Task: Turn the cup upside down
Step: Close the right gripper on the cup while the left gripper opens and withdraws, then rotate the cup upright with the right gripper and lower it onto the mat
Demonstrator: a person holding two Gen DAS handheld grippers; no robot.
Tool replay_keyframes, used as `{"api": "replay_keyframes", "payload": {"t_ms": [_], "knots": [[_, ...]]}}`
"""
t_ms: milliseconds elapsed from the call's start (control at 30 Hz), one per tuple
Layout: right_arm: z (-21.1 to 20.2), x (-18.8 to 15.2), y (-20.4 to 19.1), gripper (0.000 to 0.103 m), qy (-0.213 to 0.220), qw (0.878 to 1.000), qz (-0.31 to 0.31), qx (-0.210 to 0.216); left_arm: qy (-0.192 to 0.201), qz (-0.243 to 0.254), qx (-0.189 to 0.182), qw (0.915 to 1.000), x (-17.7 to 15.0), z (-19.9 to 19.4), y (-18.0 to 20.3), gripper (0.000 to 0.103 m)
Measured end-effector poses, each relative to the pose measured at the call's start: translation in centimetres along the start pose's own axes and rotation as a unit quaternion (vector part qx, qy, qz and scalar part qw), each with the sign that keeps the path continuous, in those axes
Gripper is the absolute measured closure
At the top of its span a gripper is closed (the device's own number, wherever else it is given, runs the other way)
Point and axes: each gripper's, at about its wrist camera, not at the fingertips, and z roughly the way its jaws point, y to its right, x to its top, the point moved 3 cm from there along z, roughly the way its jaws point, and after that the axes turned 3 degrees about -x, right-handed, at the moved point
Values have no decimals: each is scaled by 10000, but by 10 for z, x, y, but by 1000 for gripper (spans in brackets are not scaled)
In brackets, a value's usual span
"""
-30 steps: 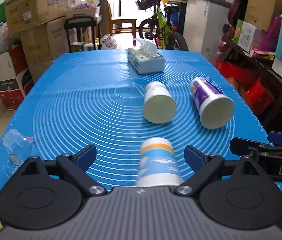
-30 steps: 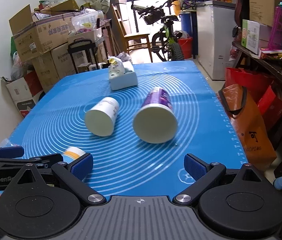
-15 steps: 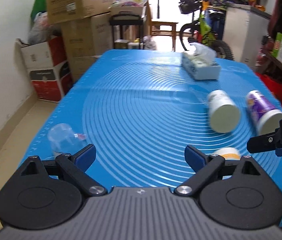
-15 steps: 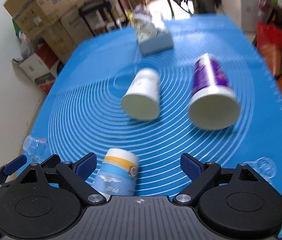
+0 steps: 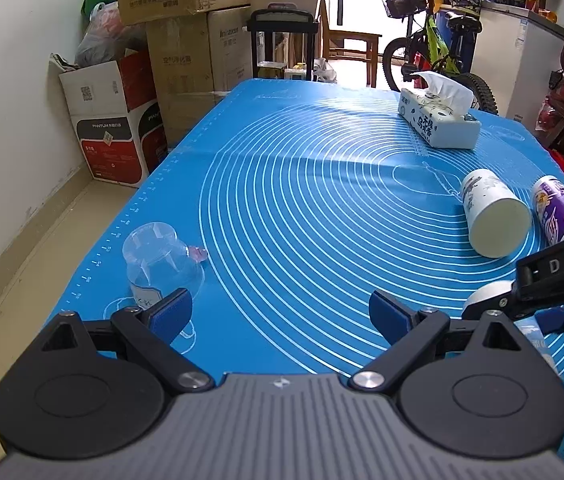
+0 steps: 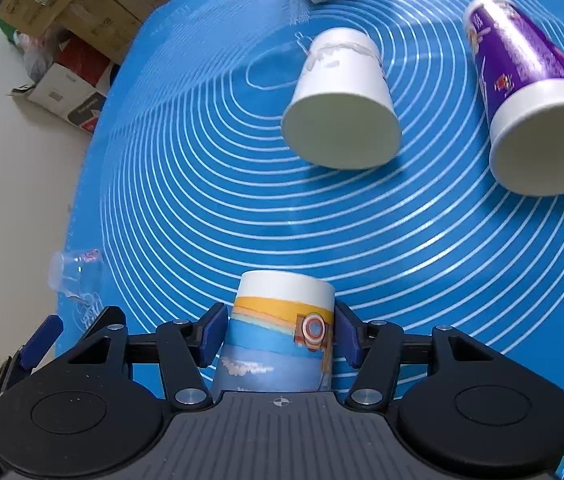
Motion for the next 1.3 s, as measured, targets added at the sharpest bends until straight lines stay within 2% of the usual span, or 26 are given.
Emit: {"api": "replay_keyframes", "payload": {"t_ms": [167, 233, 300, 367, 500, 533, 833, 867, 967, 1167, 1300], "knots": [[-14, -4, -3, 42, 460, 9984, -331, 74, 24, 29, -37, 10000, 0, 0, 3, 8], [-25, -10, -7, 42, 880, 9944, -591, -11, 40, 41, -41, 10000, 0, -1, 5, 8], [-37, -17, -11, 42, 1466, 9846, -928, -202, 62, 39, -52, 10000, 0, -1, 6, 8], [-48, -27, -15, 42, 2167, 9665, -1281, -506, 85, 45, -60, 9999, 0, -2, 8, 8], [-53, -51, -18, 42, 3369, 9139, -1926, -1192, 145, 114, -55, 9998, 0, -5, 13, 8], [-50, -57, -16, 42, 3535, 9051, -1991, -1274, 165, 135, -49, 9998, 0, -6, 14, 8], [-39, -101, -1, 42, 4425, 8573, -2168, -1493, 307, 143, -202, 9992, -5, -13, 24, 8], [-36, -103, -2, 42, 4443, 8549, -2200, -1526, 313, 138, -227, 9992, -6, -14, 25, 8], [-31, -110, 0, 42, 4358, 8588, -2190, -1570, 317, 144, -293, 9990, -9, -15, 29, 8], [-35, -124, 1, 42, 4424, 8539, -2235, -1585, 400, 178, -394, 9983, -15, -21, 33, 8], [-37, -132, 4, 43, 4349, 8587, -2229, -1541, 420, 217, -435, 9979, -19, -25, 36, 8]]}}
